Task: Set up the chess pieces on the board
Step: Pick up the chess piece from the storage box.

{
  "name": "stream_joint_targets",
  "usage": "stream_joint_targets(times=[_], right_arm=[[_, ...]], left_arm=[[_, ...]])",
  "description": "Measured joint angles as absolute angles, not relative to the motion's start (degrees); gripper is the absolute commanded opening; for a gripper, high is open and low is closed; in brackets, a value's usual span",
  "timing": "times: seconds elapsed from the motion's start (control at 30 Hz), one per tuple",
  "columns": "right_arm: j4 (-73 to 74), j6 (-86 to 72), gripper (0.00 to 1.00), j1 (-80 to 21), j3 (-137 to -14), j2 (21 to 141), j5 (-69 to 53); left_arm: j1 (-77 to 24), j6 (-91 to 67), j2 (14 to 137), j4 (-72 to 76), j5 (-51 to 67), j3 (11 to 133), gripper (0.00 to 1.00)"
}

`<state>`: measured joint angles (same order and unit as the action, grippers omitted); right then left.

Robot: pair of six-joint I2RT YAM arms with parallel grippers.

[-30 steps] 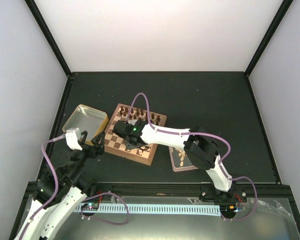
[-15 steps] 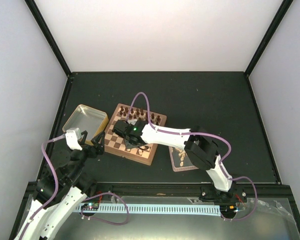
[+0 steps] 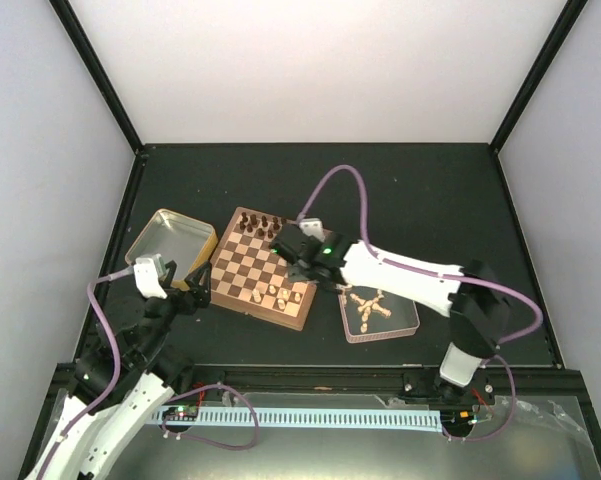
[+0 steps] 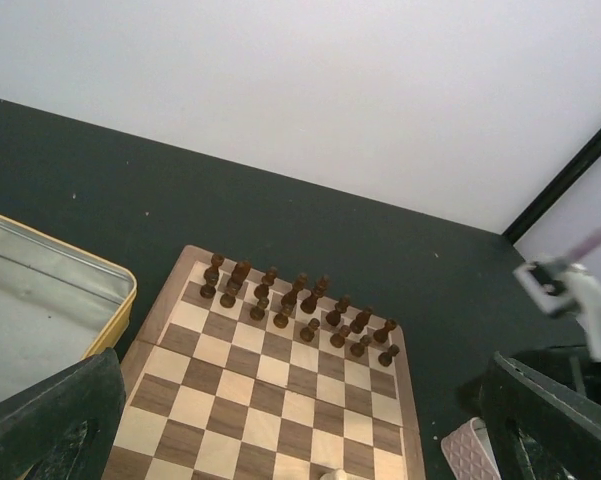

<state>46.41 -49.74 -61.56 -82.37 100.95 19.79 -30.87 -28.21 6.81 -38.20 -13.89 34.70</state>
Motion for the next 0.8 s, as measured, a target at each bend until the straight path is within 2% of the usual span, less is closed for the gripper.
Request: stream_joint_targets(times=[0.1, 0.37, 0.53, 0.8], right_arm=[[45.78, -50.30, 0.28, -57.93, -73.10, 92.29, 21.04], [41.56, -49.71, 0.27, -47.66, -52.71, 79.79, 21.52], [37.45, -46.13, 0.24, -42.57, -46.65, 79.79, 19.68], [29.98, -38.65, 0.25, -38.37, -44.88, 83.42, 16.21]], left_arm=[[-30.85, -28.23, 7.51, -38.20, -13.93, 34.70, 0.99], [-30.85, -28.21, 8.56, -38.17, -14.17, 34.70, 0.99], [-30.85, -28.21, 9.89, -38.15, -14.35, 34.70, 0.99], [-30.87, -28.21, 11.77, -38.15, -14.39, 34.70, 0.99]])
